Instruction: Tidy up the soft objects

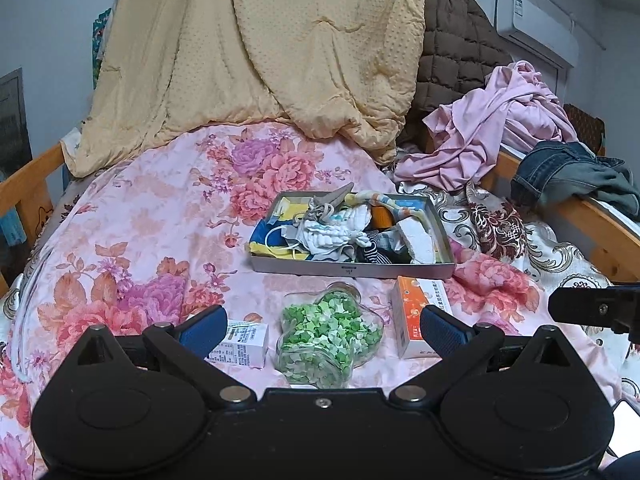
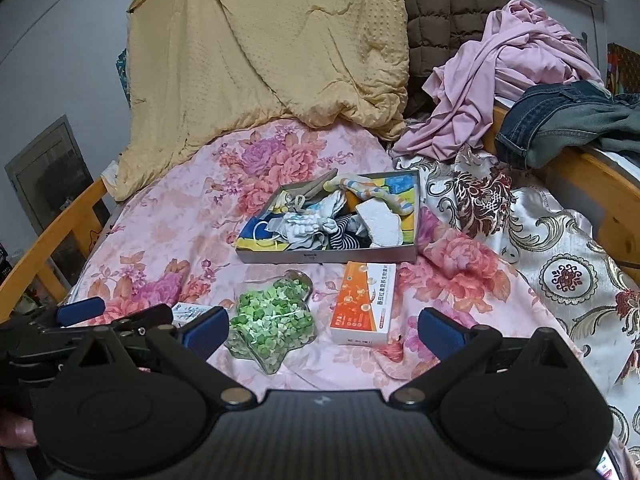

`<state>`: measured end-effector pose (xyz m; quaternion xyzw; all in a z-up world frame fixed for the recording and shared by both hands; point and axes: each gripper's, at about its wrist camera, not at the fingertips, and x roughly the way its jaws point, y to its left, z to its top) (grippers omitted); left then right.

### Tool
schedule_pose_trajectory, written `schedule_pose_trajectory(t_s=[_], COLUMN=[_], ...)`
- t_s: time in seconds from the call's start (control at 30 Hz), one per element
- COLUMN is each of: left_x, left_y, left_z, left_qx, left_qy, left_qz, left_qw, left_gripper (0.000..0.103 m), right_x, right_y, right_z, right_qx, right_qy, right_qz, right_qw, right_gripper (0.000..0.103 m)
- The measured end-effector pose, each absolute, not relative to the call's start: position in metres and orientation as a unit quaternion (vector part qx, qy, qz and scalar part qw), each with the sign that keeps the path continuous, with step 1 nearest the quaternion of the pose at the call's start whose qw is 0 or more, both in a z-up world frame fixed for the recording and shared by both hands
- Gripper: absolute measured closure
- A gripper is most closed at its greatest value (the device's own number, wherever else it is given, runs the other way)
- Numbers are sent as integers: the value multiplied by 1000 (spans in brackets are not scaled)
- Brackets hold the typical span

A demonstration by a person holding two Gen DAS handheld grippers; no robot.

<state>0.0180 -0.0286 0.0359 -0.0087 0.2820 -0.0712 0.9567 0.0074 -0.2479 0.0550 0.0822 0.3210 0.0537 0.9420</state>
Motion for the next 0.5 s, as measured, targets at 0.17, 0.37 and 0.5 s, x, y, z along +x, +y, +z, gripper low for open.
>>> schedule_pose_trajectory(t_s=[0.17, 0.37, 0.5], left_x=[18, 18, 17], left_y=[-28, -27, -27], left_z=[36, 36, 37], left_qx=[-6, -7, -6], left_qy=[280, 280, 279], left_qz=[-71, -72, -72], left_qw=[957, 957, 957], left_gripper=[1, 1, 1], right_x=[9, 10, 10], right_y=[-246, -246, -246], right_z=[52, 49, 49], right_qx=[67, 64, 65], right_qy=[326, 333, 334], right_qz=[53, 55, 54], right_qw=[941, 939, 939], right_gripper=[0, 0, 0])
